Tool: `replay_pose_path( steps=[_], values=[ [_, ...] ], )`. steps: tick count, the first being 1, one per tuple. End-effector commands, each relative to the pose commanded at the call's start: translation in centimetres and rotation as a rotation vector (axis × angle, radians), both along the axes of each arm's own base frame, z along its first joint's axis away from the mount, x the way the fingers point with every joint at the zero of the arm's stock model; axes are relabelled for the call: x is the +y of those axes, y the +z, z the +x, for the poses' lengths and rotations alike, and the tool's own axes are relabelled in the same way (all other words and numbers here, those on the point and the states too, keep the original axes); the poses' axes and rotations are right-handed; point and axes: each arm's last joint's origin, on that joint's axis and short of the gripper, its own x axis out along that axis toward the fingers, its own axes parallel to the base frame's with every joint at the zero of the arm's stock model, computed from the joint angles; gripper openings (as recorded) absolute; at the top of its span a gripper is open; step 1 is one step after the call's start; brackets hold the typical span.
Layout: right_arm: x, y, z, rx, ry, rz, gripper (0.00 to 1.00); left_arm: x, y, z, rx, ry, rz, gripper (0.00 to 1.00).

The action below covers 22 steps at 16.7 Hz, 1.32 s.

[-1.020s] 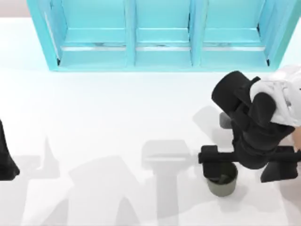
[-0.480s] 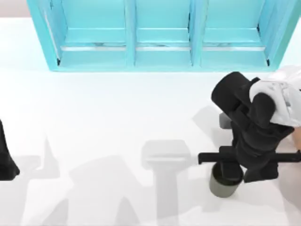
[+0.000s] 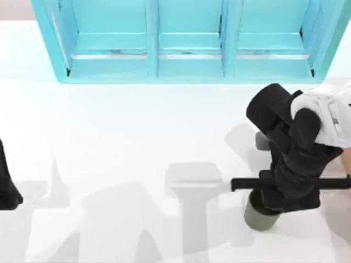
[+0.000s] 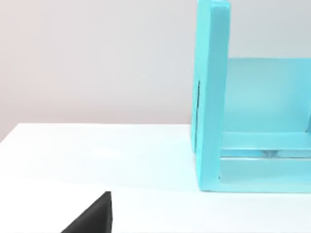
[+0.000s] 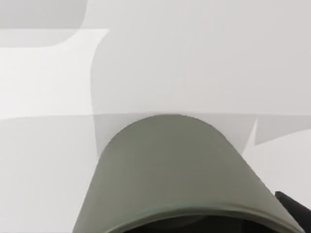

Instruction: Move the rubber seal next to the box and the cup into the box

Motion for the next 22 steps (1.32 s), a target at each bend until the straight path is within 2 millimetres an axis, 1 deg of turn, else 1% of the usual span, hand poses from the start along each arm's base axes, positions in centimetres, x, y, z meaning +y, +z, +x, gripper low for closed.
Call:
replay_pose_path(
  steps=[3,5,6,8,11,13,14,19,21,22],
  values=[
    [-0.1,0.1,0.1,0.000,-0.001,0.000,0.00,0.0,0.0,0.0,0.000,0.000,0.000,1.00],
    [-0.9,0.9,0.4,0.002,0.002,-0.004,0.00,0.0,0.0,0.0,0.000,0.000,0.000,1.00],
    [-1.8,1.8,0.6,0.003,0.004,-0.004,0.00,0.0,0.0,0.0,0.000,0.000,0.000,1.00],
    [-4.0,4.3,0.9,0.007,0.008,-0.003,0.00,0.0,0.0,0.0,0.000,0.000,0.000,1.00],
    [-8.0,8.2,0.6,0.010,0.001,-0.003,0.00,0.0,0.0,0.0,0.000,0.000,0.000,1.00],
    [-9.6,9.7,0.1,-0.001,-0.001,0.000,0.00,0.0,0.0,0.0,0.000,0.000,0.000,1.00],
    [-10.0,10.0,-0.1,-0.001,-0.001,0.000,0.00,0.0,0.0,0.0,0.000,0.000,0.000,1.00],
    [-10.0,9.9,0.0,0.002,0.001,-0.002,0.00,0.0,0.0,0.0,0.000,0.000,0.000,1.00],
    [-10.8,10.1,0.2,-0.006,0.002,-0.001,0.00,0.0,0.0,0.0,0.000,0.000,0.000,1.00],
    [-11.6,10.2,0.4,-0.011,0.002,-0.001,0.00,0.0,0.0,0.0,0.000,0.000,0.000,1.00]
  ],
)
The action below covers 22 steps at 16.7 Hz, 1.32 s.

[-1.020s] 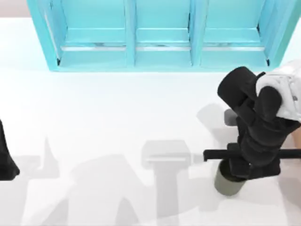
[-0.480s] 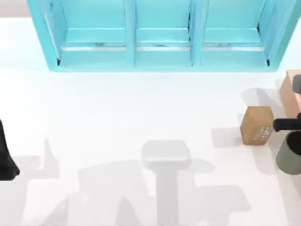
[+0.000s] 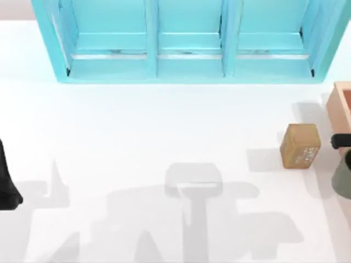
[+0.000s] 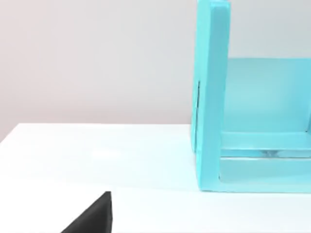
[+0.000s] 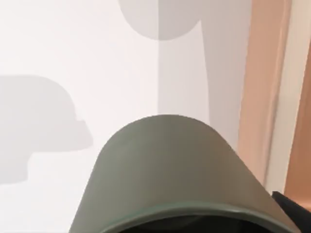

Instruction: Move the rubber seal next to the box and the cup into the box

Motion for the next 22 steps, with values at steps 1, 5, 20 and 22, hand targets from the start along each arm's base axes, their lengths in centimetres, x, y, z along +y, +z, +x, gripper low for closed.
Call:
replay_pose_path(
  steps=[1,5,20,22],
  values=[
    [-1.1,0.1,0.2,-0.005,0.001,-0.001,0.00,0.0,0.0,0.0,0.000,0.000,0.000,1.00],
    [-7.8,-0.2,0.0,-0.017,0.001,-0.014,0.00,0.0,0.0,0.0,0.000,0.000,0.000,1.00],
    [-17.3,-1.4,-4.0,-0.029,0.007,-0.054,0.00,0.0,0.0,0.0,0.000,0.000,0.000,1.00],
    [-17.2,-2.5,-3.9,-0.028,0.007,-0.056,0.00,0.0,0.0,0.0,0.000,0.000,0.000,1.00]
  ],
)
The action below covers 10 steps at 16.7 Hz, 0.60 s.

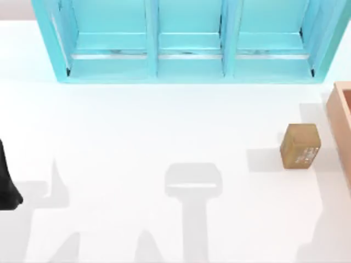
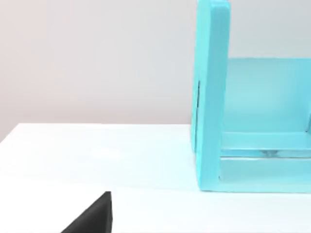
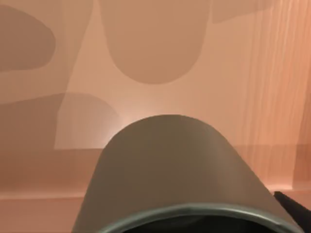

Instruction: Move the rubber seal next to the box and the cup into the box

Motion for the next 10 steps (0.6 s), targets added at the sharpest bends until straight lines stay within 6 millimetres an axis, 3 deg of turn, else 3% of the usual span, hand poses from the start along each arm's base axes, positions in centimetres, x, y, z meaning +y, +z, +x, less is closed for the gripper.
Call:
replay_pose_path(
  steps=[7,10],
  values=[
    [0.4,-4.7,0.0,-0.008,-0.006,0.001,0.00,0.0,0.0,0.0,0.000,0.000,0.000,1.00],
    [0.5,-4.9,-0.1,-0.005,-0.008,0.001,0.00,0.0,0.0,0.0,0.000,0.000,0.000,1.00]
  ],
)
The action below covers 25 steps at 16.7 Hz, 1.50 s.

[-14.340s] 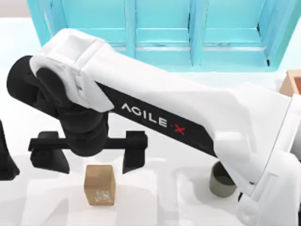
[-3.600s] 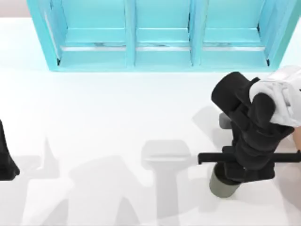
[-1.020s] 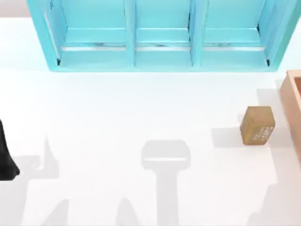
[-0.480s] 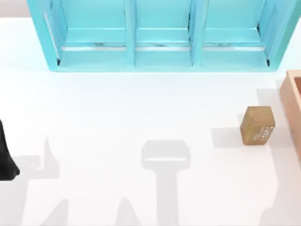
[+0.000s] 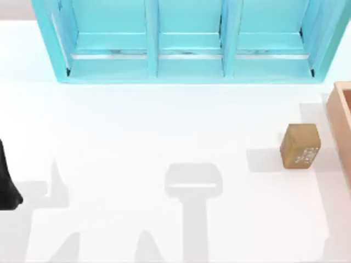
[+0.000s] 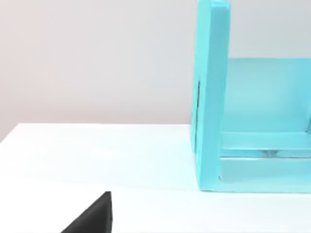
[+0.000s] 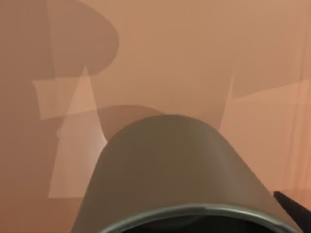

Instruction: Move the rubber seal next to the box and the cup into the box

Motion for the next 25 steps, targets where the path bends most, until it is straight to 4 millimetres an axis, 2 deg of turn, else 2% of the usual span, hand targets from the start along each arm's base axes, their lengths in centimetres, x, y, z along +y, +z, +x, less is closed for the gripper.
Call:
replay_pose_path(
  steps=[1,14,25],
  values=[
    [0.00,0.00,0.00,0.000,0.000,0.000,0.00,0.00,0.00,0.00,0.000,0.000,0.000,1.00],
    [0.00,0.00,0.00,0.000,0.000,0.000,0.98,0.00,0.00,0.00,0.000,0.000,0.000,1.00],
    [-0.04,0.41,0.14,0.000,0.005,-0.002,1.00,0.00,0.00,0.00,0.000,0.000,0.000,1.00]
  ],
)
